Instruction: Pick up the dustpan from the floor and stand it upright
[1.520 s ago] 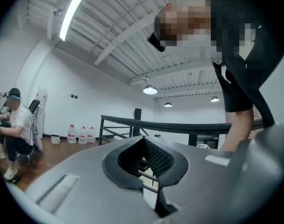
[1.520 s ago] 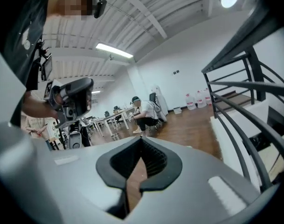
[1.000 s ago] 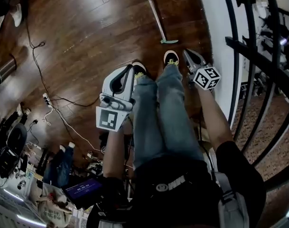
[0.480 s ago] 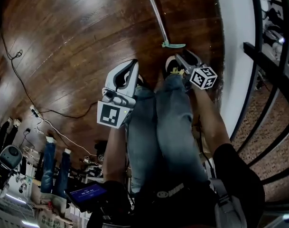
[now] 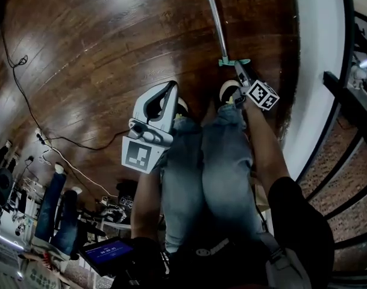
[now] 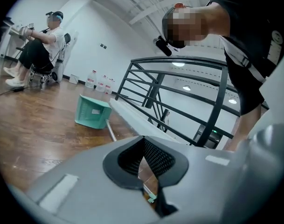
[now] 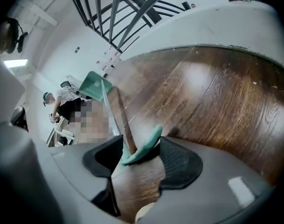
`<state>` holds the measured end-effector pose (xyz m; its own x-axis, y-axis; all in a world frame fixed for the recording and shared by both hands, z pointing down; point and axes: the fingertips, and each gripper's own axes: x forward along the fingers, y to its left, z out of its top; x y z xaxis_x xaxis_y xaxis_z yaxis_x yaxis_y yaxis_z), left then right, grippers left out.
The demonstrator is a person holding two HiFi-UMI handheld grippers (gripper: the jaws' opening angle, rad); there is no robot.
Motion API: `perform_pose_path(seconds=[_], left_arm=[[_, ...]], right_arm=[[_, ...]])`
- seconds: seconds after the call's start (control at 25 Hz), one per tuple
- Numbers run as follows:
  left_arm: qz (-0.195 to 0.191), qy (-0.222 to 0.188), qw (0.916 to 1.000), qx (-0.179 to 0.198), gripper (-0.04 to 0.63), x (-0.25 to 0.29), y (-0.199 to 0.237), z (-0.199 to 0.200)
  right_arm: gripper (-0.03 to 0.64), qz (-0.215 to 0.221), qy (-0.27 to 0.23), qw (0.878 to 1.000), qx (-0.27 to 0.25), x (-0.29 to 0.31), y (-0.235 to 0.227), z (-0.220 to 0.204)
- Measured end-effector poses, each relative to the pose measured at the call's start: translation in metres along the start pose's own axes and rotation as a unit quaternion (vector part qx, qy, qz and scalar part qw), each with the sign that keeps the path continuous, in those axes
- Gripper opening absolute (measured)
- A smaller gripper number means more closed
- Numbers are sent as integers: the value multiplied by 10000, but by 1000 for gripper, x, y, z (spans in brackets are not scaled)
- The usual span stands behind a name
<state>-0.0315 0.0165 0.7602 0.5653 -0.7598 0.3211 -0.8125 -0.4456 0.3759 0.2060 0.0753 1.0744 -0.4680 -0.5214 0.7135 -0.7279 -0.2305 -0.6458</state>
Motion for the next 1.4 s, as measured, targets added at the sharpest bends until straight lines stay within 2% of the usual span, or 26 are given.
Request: perform_pose_path(seconds=[0.12, 0.24, 0.48, 0.6, 0.76, 0.92, 1.16, 1.4], left_arm=[[-40, 11, 10000, 27, 14, 1, 2, 1], [-62, 27, 10000, 37, 14, 4, 5, 0], [-68, 20, 10000, -15, 14, 4, 6, 2], [12, 11, 9999, -112, 14, -3, 3, 14], [-10, -51, 9999, -160, 14, -23, -22, 67], [-16, -185, 9995, -246, 14, -50, -55, 135], [-320, -351, 9989, -42, 14, -73, -116, 234], [-613, -530, 9967, 88, 14, -95, -163, 311]], right_arm=[[224, -435, 103, 9988, 220, 7, -11, 0], [153, -922, 135, 9940, 566, 10, -20, 2], [112, -1753, 394, 9807, 774, 8, -19, 4], [104, -1927, 468, 9756, 939, -9, -4, 7], [107, -2110, 608, 9699, 1056, -64, 34, 18], [110, -2510, 830, 9575, 1158, -142, 69, 21], [114, -3124, 1348, 9305, 1357, -271, 112, 12], [112, -3729, 1711, 8980, 1590, -391, 151, -8]])
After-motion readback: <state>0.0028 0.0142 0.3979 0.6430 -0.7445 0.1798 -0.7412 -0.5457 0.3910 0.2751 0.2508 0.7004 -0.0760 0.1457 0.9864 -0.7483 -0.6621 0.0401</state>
